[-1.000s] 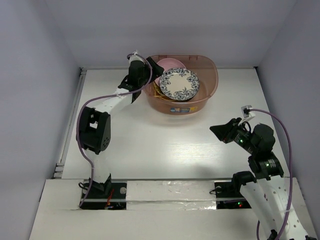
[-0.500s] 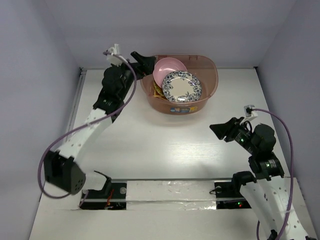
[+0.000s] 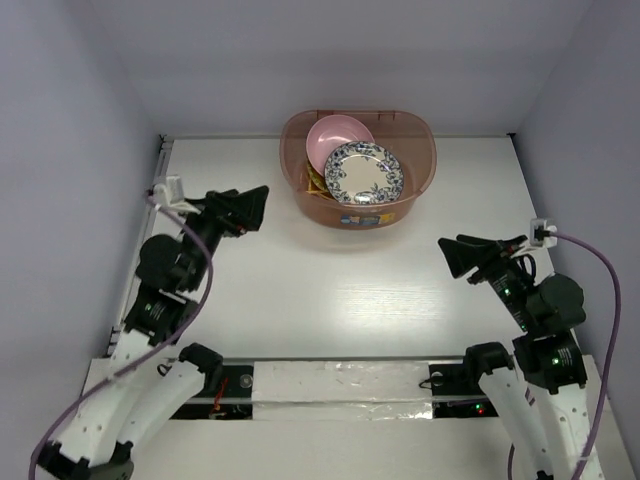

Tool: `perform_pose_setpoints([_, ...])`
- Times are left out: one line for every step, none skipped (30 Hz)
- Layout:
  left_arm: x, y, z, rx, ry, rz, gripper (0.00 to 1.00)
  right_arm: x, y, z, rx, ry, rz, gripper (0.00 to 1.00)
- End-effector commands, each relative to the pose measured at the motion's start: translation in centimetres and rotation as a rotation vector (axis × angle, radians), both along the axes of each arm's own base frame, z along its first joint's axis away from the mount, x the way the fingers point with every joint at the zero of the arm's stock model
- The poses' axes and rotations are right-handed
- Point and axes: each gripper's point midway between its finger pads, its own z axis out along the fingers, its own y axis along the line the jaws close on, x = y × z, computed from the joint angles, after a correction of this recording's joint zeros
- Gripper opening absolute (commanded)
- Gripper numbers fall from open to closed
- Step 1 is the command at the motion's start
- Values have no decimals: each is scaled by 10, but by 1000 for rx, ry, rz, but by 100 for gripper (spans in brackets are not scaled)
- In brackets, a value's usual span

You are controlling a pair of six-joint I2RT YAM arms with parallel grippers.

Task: Place the plates into the plastic bin on the countertop

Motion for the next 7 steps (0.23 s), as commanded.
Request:
perform_pose_setpoints([-26, 26, 1, 21, -30, 70, 99, -3, -14, 34, 49, -116, -81, 70])
perform_pose_setpoints([-29, 30, 0, 20, -29, 83, 99, -3, -15, 36, 54, -122, -85, 70])
perform_pose_setpoints([-31, 34, -2, 30, -29, 94, 99, -1, -14, 33, 58, -116, -86, 70])
perform_pose_setpoints([-35, 38, -7, 37, -19, 105, 99, 1, -15, 33, 59, -112, -91, 70])
perform_pose_setpoints([-34, 42, -8, 37, -15, 131, 99, 4, -14, 31, 59, -102, -91, 70])
perform_pose_setpoints([-34, 45, -8, 39, -14, 145, 99, 5, -14, 31, 58, -99, -93, 70])
perform_pose_setpoints([-33, 48, -14, 62, 9, 158, 99, 7, -15, 30, 56, -92, -99, 70])
